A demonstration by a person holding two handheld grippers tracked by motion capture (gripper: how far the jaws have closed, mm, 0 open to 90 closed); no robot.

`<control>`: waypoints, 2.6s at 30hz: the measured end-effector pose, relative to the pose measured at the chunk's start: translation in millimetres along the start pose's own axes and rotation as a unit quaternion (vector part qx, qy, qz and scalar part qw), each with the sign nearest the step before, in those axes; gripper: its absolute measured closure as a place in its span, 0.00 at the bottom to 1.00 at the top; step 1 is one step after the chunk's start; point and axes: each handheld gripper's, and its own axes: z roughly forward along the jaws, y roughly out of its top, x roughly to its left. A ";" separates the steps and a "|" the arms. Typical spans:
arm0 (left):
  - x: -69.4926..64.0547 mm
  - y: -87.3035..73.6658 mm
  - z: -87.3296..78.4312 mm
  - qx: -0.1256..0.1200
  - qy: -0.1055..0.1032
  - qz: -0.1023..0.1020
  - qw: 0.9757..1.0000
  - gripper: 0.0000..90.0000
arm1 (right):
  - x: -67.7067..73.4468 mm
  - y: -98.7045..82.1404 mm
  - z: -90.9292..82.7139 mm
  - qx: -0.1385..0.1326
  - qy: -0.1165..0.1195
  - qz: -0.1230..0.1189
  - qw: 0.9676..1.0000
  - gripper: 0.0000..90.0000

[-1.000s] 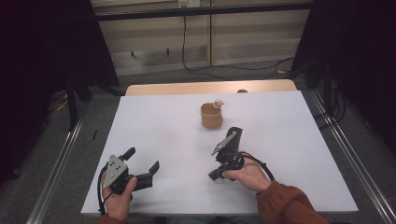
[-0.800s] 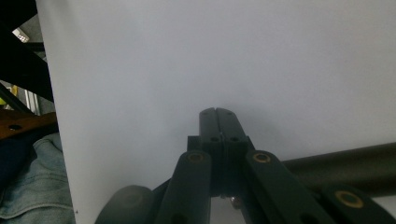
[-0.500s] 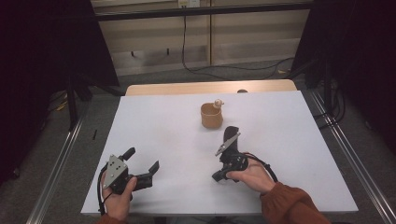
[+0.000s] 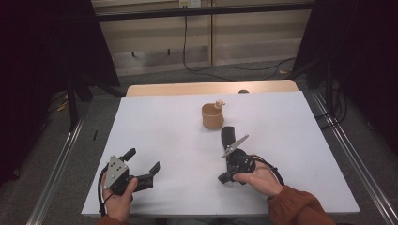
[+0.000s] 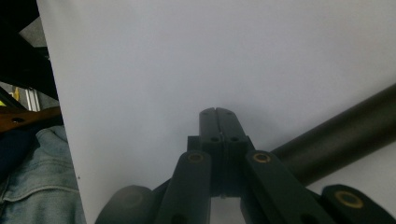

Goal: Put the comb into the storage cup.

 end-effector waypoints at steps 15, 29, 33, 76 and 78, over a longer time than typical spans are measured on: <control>-0.3 -0.2 0.5 0.001 0.000 -0.001 1.000 0.02 | -2.4 -11.6 -8.0 -0.001 -0.002 0.010 1.000 1.00; -0.3 -0.6 1.1 0.001 0.002 -0.002 1.000 0.02 | -0.9 -18.9 -19.9 0.009 -0.030 0.017 0.999 1.00; -0.3 -0.7 1.2 0.003 0.002 -0.001 1.000 0.02 | -2.5 -23.8 -24.6 0.001 -0.029 0.025 0.999 1.00; -2.6 1.9 8.4 0.000 -0.012 -0.004 1.000 0.02 | -11.6 -15.4 -55.3 -0.105 -0.149 0.108 0.977 0.14; -1.9 2.0 8.7 0.002 -0.011 -0.001 1.000 0.02 | -12.2 -10.6 -56.0 -0.096 -0.160 0.110 0.976 0.14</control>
